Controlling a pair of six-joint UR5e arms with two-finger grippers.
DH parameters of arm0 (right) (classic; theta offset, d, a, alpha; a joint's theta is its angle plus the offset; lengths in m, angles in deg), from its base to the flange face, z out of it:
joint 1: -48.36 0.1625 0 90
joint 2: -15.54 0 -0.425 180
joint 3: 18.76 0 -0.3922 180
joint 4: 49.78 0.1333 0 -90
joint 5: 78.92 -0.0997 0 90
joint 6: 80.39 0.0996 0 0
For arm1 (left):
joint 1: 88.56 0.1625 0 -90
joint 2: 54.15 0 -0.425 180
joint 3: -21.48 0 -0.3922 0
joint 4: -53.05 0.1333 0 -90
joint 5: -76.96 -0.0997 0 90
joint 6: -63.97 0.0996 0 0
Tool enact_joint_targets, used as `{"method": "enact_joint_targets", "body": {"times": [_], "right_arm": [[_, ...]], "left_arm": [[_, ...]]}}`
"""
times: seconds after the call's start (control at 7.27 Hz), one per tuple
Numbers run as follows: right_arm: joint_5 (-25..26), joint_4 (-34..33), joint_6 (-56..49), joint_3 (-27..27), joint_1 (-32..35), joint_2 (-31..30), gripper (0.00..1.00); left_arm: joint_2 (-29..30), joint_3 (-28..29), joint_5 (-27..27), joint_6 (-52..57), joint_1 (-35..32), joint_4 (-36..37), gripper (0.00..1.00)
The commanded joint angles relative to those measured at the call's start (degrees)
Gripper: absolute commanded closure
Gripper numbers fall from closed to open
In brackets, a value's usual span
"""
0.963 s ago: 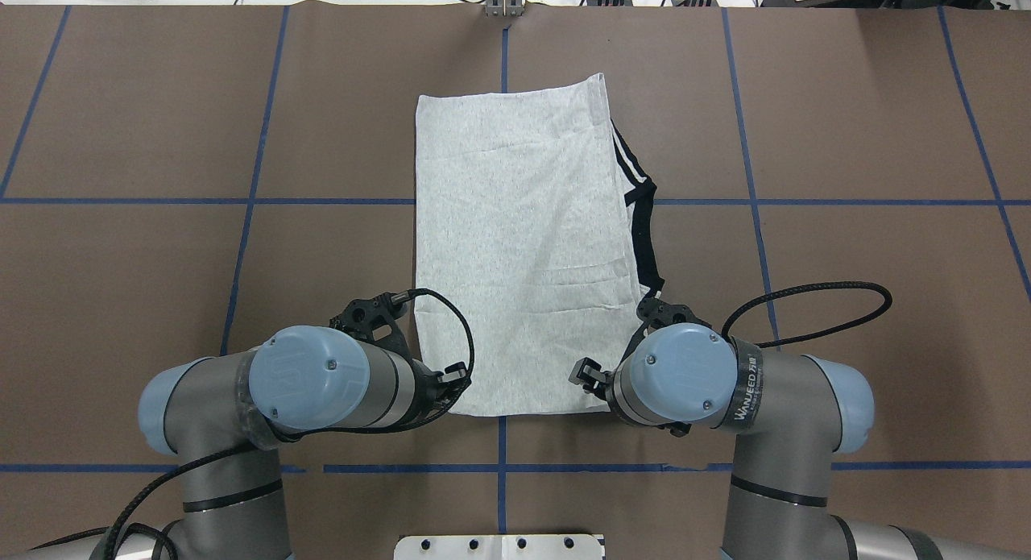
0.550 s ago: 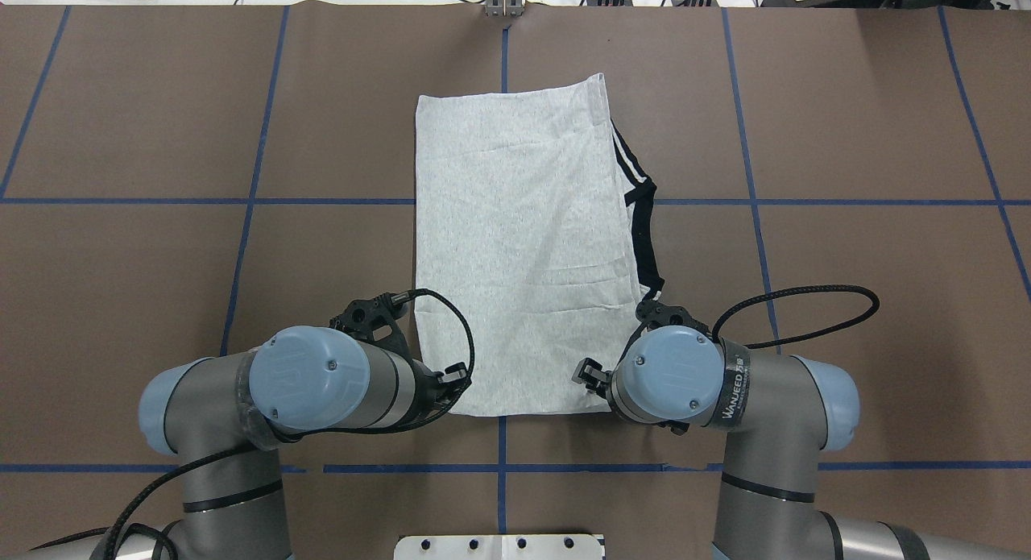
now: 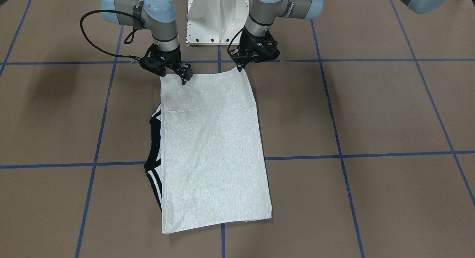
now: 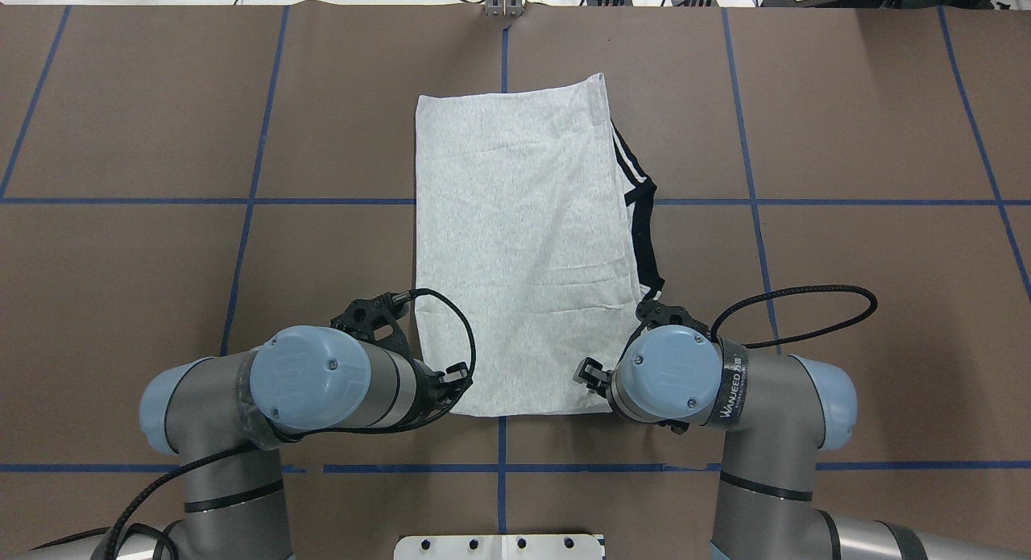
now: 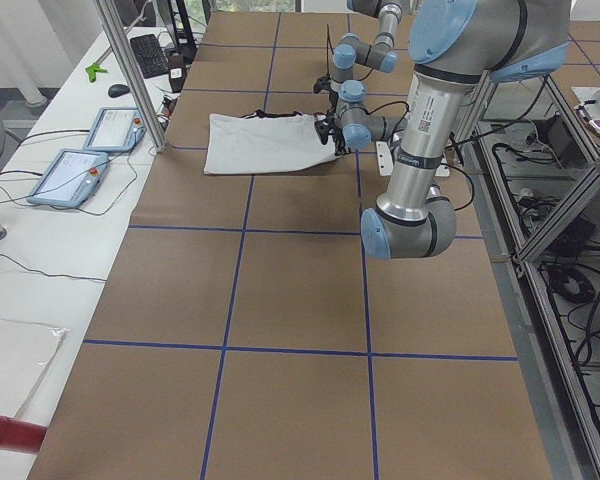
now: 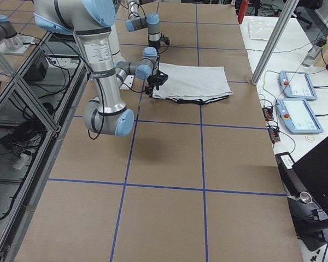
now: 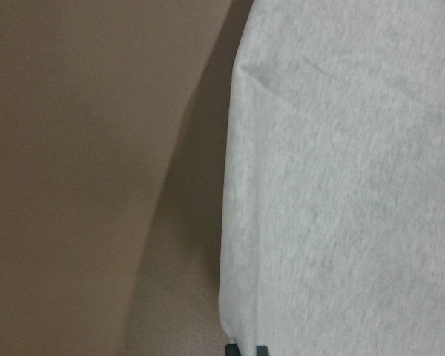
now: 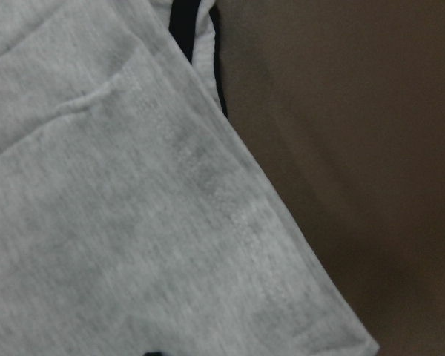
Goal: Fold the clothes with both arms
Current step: 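Bring the right gripper down to the near corner beside the left gripper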
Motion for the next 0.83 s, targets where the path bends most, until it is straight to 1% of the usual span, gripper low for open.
{"method": "enact_joint_targets", "body": {"times": [0.0,0.14,0.41,0.69], "right_arm": [[-0.12,-0.02,-0.07,-0.04,0.00,0.02,0.81],[-0.21,-0.02,-0.16,-0.21,0.00,0.02,0.99],[-0.65,-0.02,-0.16,-0.74,0.35,0.37,1.00],[-0.65,-0.02,0.27,-3.10,0.97,0.46,1.00]], "left_arm": [[-0.08,0.00,0.00,0.00,0.00,0.00,1.00],[-0.08,0.00,0.00,0.00,0.00,0.09,1.00],[0.01,0.00,0.00,0.00,0.00,0.00,1.00],[-0.16,-0.61,0.00,0.00,-0.09,0.18,1.00]]}}
